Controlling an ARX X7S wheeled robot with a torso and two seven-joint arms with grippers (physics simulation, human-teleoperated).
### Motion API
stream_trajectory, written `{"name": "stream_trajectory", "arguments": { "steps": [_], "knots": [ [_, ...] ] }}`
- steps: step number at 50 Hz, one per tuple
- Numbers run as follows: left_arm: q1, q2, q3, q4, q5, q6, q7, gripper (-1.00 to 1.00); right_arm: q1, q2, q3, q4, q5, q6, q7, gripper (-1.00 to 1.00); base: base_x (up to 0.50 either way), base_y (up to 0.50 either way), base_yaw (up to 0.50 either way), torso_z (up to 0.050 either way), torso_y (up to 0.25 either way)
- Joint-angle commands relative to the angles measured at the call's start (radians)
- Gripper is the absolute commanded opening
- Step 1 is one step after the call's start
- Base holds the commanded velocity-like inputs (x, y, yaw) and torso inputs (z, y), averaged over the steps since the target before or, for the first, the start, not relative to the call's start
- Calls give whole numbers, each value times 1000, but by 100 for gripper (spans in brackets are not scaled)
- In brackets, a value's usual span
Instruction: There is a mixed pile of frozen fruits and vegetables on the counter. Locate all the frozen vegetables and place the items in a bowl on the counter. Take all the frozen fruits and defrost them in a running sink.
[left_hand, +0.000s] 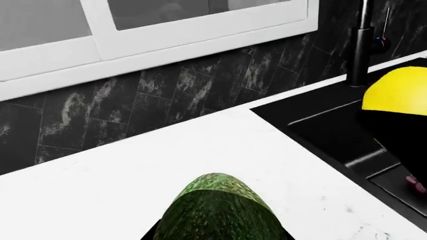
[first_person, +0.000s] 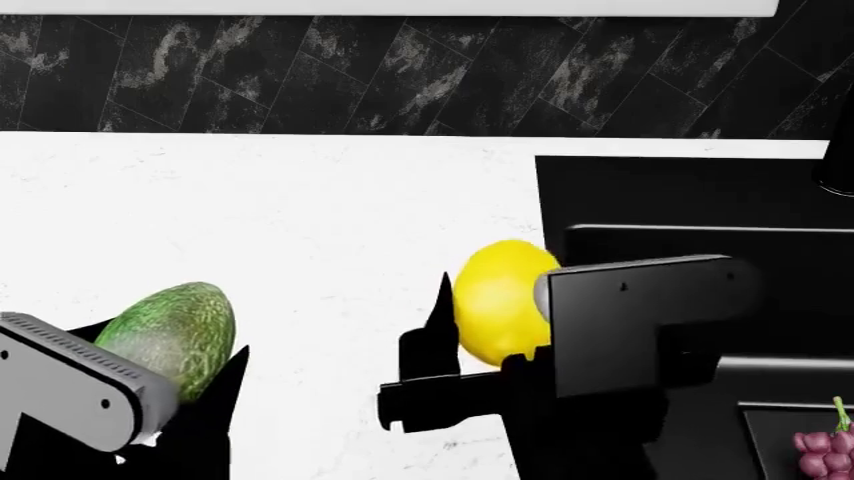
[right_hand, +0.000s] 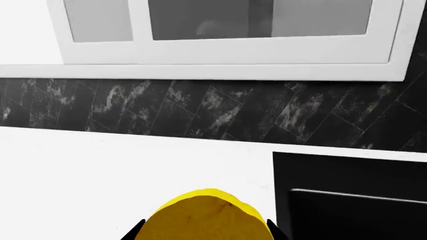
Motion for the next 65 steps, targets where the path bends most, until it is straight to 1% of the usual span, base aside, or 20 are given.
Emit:
{"name": "stream_trajectory", "arguments": {
  "steps": [1,5,7,11,26,32,34,54,65],
  "knots": [
    [-34,-26,-96,2,-79,2,-53,-100,-11,45,54,-156,63,54,105,-100,0,0,0,0,0],
    [-30,-22,-82,2,-75,7,-53,-100,-12,75,55,-178,46,85,161,-100,0,-125,0,0,0],
    [-31,-12,-51,-9,-46,18,-39,-100,-5,76,62,-187,63,85,167,-100,1,-500,0,0,0],
    [-22,-12,-28,-23,-14,43,-23,-100,7,80,62,-195,64,92,175,-100,1,-500,0,0,0],
    [-2,-35,-43,2,-47,48,-34,-100,4,105,69,-197,61,90,172,-100,1,-500,0,0,0],
    [-19,-34,-49,4,-72,37,-56,-100,5,107,66,-200,63,92,175,-100,1,-500,0,0,0],
    [-22,-30,-37,-3,-59,42,-52,-100,7,106,67,-201,67,92,178,-100,-29,-500,0,0,0],
    [-19,-51,-49,5,-84,55,-66,-100,23,112,70,-222,95,104,209,-100,-125,-500,0,0,0],
    [-39,-47,-39,6,-103,49,-85,-100,31,120,72,-235,108,110,225,-100,-107,-500,0,0,0]
  ]
}}
